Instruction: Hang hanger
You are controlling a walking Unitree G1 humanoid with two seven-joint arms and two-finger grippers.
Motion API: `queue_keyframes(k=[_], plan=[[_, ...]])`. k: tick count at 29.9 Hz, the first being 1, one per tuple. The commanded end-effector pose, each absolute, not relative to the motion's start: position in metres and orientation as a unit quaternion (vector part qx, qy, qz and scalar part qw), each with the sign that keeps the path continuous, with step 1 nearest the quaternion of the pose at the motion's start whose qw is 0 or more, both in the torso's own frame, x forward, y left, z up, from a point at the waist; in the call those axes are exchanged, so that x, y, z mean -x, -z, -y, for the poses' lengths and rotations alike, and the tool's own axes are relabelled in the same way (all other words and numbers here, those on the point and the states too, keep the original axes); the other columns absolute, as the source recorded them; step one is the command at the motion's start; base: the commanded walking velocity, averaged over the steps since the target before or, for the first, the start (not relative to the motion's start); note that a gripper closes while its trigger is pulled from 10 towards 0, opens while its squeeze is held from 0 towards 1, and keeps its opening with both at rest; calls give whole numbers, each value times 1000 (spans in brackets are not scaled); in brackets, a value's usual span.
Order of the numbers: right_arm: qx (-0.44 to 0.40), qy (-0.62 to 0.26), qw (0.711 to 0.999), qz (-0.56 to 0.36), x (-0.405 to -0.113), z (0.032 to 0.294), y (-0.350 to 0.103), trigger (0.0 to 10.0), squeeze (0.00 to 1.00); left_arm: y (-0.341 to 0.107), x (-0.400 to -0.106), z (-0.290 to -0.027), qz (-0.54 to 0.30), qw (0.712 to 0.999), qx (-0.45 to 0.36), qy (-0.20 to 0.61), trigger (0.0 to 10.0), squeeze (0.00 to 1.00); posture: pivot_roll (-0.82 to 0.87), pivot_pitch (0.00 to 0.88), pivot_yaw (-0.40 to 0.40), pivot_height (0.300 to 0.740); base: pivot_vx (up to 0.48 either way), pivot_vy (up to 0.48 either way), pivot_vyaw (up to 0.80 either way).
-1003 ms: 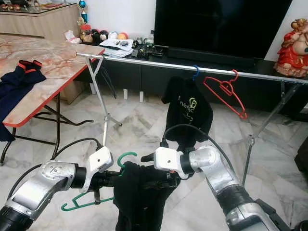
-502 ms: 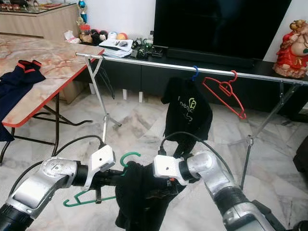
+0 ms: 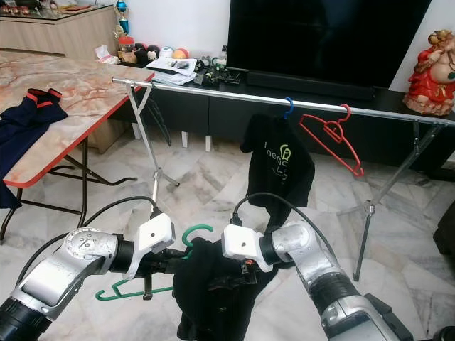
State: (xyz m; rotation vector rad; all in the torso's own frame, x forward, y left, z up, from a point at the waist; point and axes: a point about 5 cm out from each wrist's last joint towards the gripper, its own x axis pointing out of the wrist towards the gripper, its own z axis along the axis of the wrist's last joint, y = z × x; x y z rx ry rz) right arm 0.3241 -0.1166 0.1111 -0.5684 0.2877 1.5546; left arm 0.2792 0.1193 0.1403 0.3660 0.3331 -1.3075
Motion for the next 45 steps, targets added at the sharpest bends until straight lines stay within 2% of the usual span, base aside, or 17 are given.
queue_keyframes(k=[1,21,45], plan=[[247,-691,669,-118,-327,116,-118,0,0,-157,-279,-109,-112,752,-187,622,10000,0,130,0,-71,740,0,0,0],[233,-708,655,-128,-324,115,-114,0,0,-160,-278,-113,-108,745,-202,627,10000,0,137,0,-69,740,0,0,0],[221,-726,635,-144,-316,115,-108,0,0,-166,-285,-110,-84,758,-206,613,10000,0,137,0,-68,740,0,0,0]])
